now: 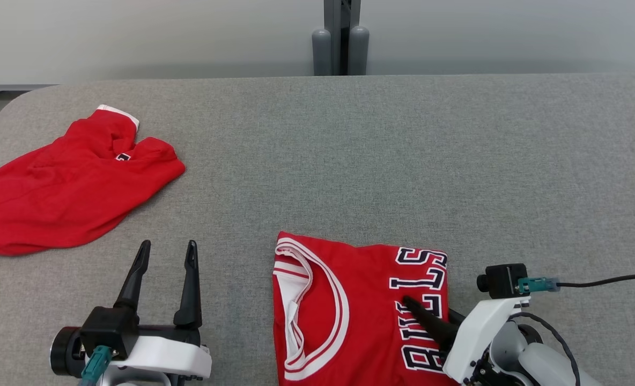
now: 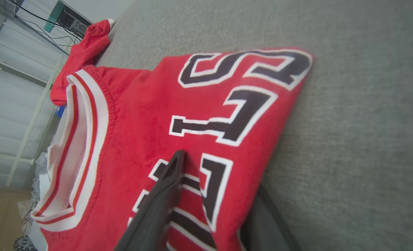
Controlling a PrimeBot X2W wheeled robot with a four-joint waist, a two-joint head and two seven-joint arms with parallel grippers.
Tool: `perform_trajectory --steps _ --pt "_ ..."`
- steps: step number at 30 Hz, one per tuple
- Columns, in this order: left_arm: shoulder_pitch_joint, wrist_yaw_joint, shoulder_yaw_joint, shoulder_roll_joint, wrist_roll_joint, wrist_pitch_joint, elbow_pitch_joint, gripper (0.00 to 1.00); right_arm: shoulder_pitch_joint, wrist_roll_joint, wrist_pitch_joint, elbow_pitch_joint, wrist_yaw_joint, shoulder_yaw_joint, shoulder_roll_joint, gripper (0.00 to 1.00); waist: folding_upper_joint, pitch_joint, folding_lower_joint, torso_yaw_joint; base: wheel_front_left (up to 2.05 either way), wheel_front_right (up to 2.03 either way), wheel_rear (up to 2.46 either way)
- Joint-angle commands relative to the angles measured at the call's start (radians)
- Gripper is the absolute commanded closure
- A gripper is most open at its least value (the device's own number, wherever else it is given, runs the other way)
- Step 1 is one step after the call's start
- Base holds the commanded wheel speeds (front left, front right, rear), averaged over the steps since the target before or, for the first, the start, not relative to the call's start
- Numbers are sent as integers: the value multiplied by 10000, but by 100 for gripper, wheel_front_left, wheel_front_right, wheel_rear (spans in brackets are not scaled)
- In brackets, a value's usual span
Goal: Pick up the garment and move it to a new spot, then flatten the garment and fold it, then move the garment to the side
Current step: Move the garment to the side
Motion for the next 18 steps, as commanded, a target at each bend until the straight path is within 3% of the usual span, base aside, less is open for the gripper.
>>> perform_trajectory --steps 1,9,18 --pt "-81 -33 17 31 77 -37 -13 0 67 51 -3 199 -1 241 -41 100 0 -13 0 -24 0 0 0" --pt "-230 -9 22 30 89 -36 -38 0 -698 -281 -372 470 -13 1015 -760 100 0 92 0 -400 0 0 0" --pt "-593 -109 214 36 277 -37 -165 0 -1993 -804 -234 423 -26 2069 -2077 100 0 592 0 -1386 0 0 0"
